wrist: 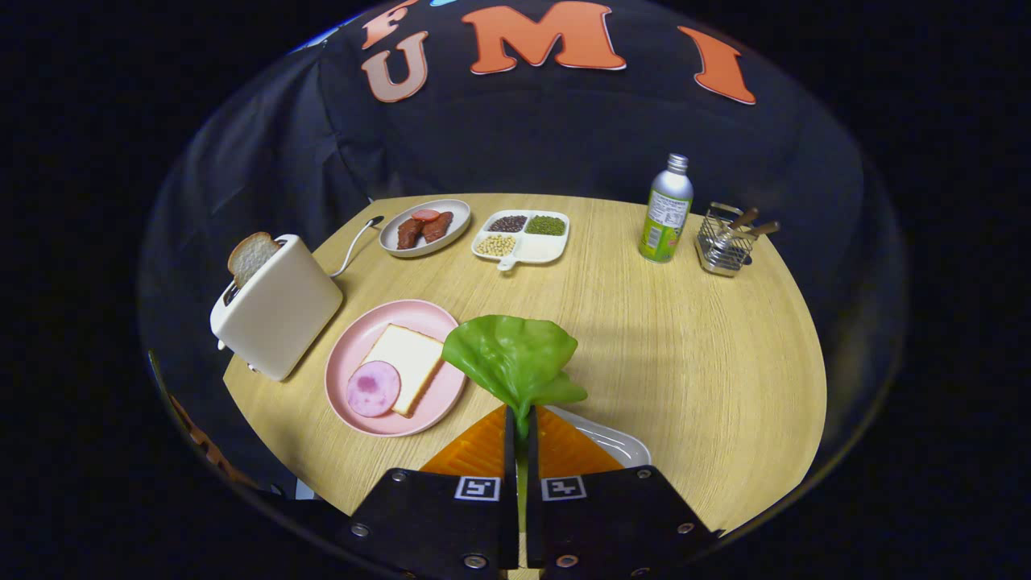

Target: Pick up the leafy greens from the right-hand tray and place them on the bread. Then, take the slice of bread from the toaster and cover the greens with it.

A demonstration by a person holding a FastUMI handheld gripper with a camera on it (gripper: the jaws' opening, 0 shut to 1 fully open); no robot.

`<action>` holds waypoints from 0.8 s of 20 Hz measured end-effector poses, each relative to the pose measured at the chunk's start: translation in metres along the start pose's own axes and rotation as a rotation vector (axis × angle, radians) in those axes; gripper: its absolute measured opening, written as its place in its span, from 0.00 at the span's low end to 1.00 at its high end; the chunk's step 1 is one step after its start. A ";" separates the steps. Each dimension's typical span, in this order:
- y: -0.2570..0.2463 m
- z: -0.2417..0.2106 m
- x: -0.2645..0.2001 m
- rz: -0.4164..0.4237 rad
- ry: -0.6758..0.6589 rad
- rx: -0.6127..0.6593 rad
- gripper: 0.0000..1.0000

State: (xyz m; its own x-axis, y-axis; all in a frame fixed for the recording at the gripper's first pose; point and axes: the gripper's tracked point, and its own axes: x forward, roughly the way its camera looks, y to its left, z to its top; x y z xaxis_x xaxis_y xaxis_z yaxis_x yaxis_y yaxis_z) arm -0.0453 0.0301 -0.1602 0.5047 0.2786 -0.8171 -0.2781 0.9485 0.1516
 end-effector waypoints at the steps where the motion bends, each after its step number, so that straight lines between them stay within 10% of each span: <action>1: 0.008 0.003 0.000 0.011 -0.004 -0.018 0.04; 16: 0.114 0.036 0.014 0.166 0.000 -0.165 0.04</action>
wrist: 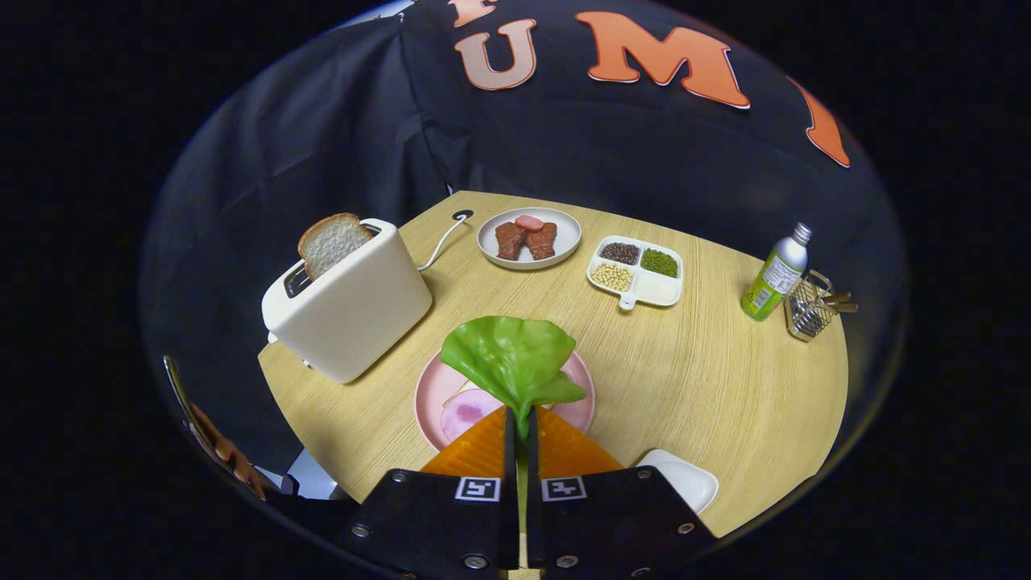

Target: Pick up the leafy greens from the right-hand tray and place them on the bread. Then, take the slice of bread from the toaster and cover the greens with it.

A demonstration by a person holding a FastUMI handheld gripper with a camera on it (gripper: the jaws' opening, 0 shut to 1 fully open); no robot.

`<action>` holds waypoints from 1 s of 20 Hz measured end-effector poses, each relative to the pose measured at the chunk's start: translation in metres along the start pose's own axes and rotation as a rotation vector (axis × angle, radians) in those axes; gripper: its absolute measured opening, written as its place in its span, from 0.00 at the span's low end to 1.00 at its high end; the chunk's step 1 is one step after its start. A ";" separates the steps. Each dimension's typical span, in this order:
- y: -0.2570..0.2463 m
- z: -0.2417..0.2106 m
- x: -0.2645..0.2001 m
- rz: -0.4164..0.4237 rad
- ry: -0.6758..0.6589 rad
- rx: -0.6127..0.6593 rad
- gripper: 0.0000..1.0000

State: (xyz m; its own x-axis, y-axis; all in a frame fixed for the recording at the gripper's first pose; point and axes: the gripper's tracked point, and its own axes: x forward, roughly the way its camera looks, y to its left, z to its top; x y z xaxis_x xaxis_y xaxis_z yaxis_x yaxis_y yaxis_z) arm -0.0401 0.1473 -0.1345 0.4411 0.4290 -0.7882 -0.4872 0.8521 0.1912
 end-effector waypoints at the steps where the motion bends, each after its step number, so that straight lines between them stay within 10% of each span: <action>1: 0.006 0.002 0.002 0.005 0.000 -0.008 0.04; 20: 0.044 -0.027 0.084 0.039 0.186 -0.051 0.04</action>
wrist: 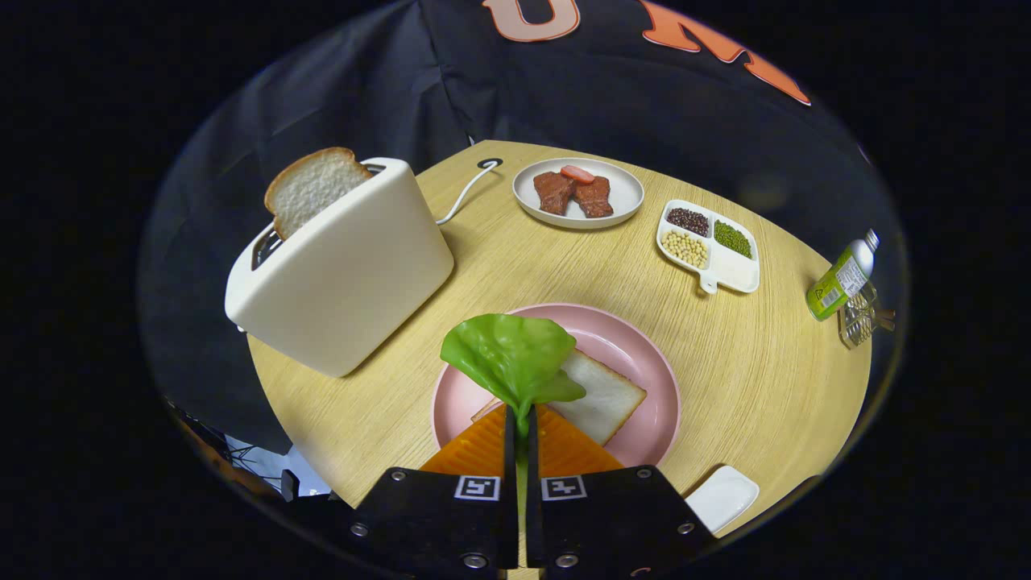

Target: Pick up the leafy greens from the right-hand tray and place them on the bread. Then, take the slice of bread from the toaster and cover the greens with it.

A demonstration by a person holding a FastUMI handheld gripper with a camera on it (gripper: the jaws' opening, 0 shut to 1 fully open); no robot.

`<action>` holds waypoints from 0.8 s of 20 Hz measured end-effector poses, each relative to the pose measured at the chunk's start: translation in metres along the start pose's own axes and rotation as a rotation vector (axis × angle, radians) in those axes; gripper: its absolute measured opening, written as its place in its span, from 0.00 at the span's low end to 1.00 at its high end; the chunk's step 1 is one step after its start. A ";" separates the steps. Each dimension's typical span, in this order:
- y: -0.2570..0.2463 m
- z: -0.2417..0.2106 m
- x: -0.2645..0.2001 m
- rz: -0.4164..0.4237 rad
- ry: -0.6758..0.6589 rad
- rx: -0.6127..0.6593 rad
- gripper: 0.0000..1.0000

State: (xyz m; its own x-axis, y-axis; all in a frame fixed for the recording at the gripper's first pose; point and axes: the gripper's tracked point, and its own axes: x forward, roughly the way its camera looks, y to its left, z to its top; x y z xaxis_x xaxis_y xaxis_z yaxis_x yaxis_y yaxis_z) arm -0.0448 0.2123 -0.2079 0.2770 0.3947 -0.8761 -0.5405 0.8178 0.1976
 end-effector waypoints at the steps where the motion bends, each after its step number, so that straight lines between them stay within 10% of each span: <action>1: -0.001 -0.003 0.005 -0.008 0.014 -0.008 0.05; 5: -0.002 -0.008 0.012 -0.020 0.037 -0.015 0.10; 12: 0.002 -0.003 0.001 -0.022 0.024 -0.016 0.65; 16: 0.007 0.016 -0.014 -0.003 -0.017 0.041 0.81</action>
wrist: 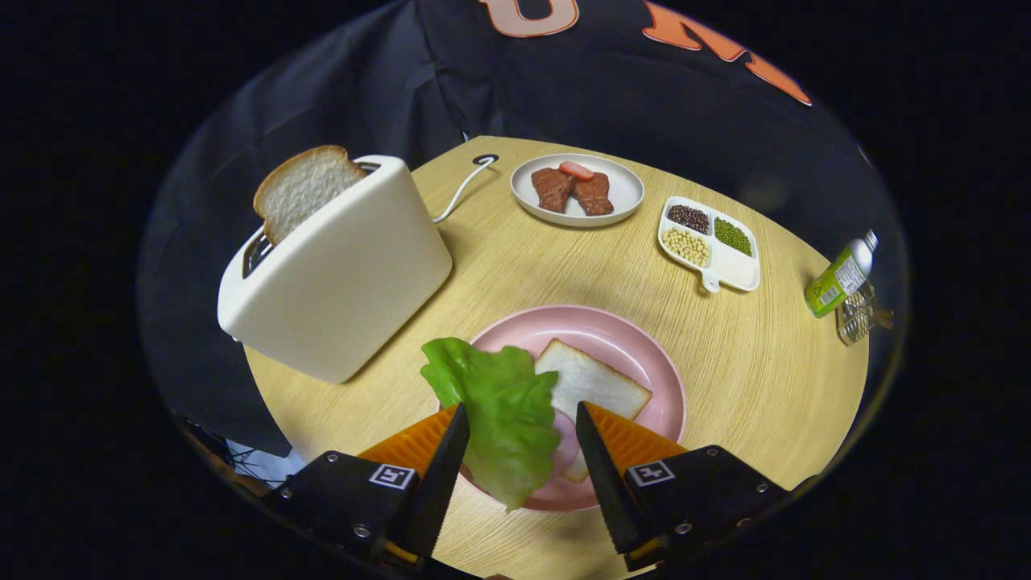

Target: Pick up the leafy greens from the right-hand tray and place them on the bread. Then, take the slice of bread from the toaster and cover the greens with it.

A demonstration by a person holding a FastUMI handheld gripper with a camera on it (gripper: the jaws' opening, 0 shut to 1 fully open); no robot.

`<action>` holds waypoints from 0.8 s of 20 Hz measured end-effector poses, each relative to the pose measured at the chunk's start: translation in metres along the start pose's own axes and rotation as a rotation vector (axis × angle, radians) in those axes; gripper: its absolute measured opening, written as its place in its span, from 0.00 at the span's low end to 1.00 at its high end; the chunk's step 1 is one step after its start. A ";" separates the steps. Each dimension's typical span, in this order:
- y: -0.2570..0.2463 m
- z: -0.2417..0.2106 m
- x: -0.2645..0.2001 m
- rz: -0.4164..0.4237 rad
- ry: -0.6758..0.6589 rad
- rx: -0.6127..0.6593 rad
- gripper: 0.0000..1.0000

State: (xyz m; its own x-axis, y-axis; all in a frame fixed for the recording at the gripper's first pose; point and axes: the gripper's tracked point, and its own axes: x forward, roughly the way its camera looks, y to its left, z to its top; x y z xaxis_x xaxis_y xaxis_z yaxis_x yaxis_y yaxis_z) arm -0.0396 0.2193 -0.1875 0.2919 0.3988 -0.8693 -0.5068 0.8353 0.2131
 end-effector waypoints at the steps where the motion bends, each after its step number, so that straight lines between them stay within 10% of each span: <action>1: 0.002 0.007 -0.005 0.003 -0.016 0.005 0.82; 16: 0.108 0.125 -0.055 0.155 -0.145 -0.033 0.90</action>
State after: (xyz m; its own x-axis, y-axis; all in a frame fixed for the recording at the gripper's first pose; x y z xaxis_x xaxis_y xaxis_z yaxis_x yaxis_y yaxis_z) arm -0.0094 0.3354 -0.0614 0.3202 0.5740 -0.7537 -0.5807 0.7475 0.3225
